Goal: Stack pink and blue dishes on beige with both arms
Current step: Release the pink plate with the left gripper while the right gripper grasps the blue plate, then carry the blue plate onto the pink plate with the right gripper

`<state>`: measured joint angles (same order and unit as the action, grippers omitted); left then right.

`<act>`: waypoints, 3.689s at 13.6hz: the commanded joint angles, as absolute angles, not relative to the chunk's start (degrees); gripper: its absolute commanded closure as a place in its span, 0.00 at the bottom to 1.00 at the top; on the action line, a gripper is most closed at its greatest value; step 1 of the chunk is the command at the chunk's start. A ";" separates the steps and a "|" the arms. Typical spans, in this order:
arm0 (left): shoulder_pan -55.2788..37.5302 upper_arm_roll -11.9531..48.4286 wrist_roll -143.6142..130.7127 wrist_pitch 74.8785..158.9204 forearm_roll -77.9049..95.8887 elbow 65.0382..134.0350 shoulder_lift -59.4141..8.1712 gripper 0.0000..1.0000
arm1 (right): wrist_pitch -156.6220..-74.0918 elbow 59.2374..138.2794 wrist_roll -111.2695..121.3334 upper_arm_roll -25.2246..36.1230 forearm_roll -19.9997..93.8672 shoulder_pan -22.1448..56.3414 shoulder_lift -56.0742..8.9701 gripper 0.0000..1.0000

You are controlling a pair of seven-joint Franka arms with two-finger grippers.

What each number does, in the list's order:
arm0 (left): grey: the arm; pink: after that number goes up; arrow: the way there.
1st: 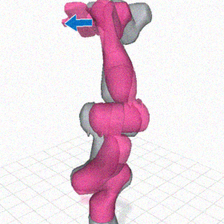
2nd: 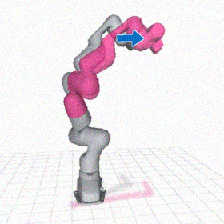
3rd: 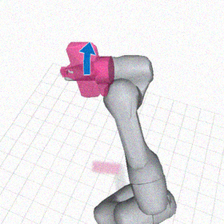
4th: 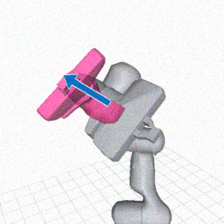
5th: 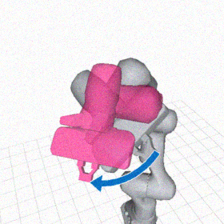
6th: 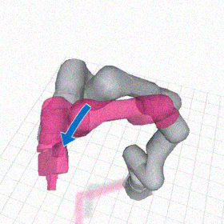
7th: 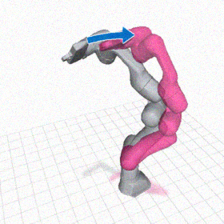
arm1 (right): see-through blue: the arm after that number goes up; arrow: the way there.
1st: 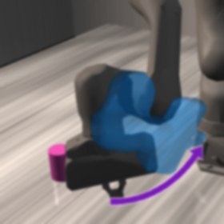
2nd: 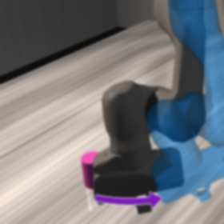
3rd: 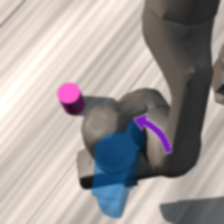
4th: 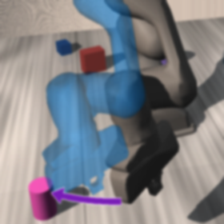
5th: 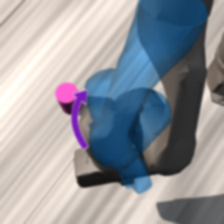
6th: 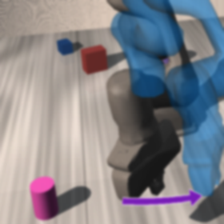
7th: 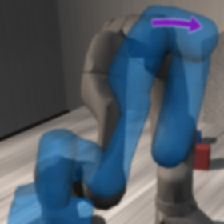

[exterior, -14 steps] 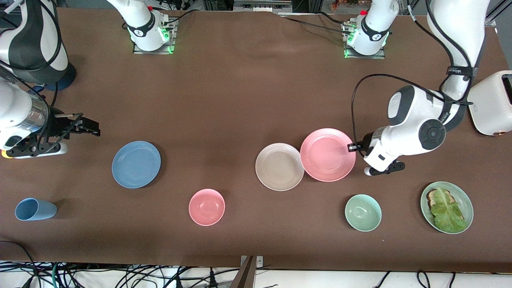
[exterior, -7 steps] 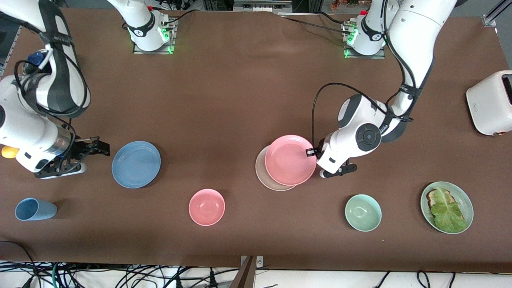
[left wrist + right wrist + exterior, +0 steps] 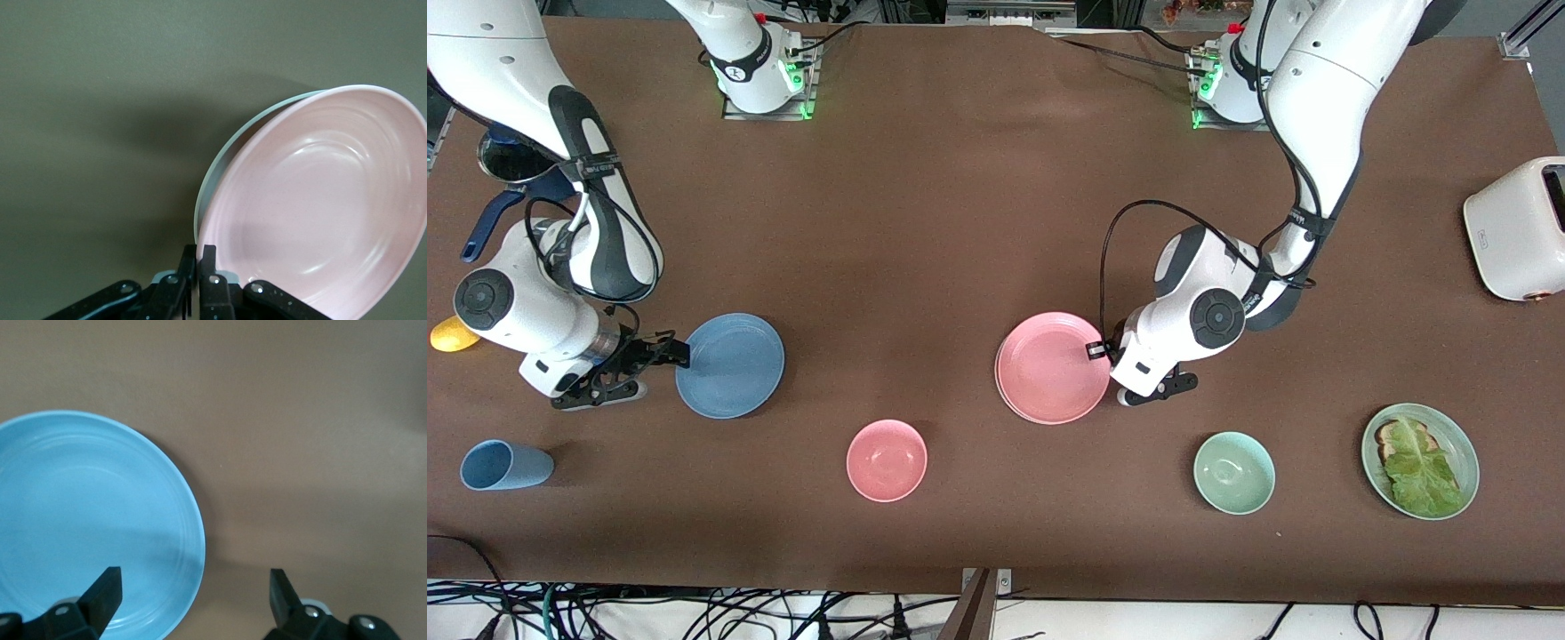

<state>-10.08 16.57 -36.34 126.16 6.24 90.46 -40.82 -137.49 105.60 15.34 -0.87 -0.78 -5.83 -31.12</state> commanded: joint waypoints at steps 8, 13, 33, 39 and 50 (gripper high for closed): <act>-7.92 15.03 -35.95 121.65 1.86 87.63 -38.68 0.00 | -145.28 110.39 16.87 -1.50 -0.35 -7.38 -32.87 0.29; -2.47 15.03 -27.18 115.07 1.76 87.54 -36.74 0.00 | -145.28 110.30 16.88 -1.58 -0.18 -7.47 -33.31 0.74; 16.08 14.76 -3.08 97.92 -10.62 87.54 -25.67 0.00 | -119.09 99.23 -5.06 -8.44 10.46 6.92 -19.59 1.00; 13.63 14.24 -3.69 96.77 -6.96 89.81 -15.93 0.00 | -125.23 86.86 -29.40 -3.62 10.11 26.42 -33.28 1.00; 1.68 5.19 -5.01 96.68 -1.41 94.74 -0.62 0.00 | -140.09 74.37 -52.73 4.66 10.55 43.15 -49.04 1.00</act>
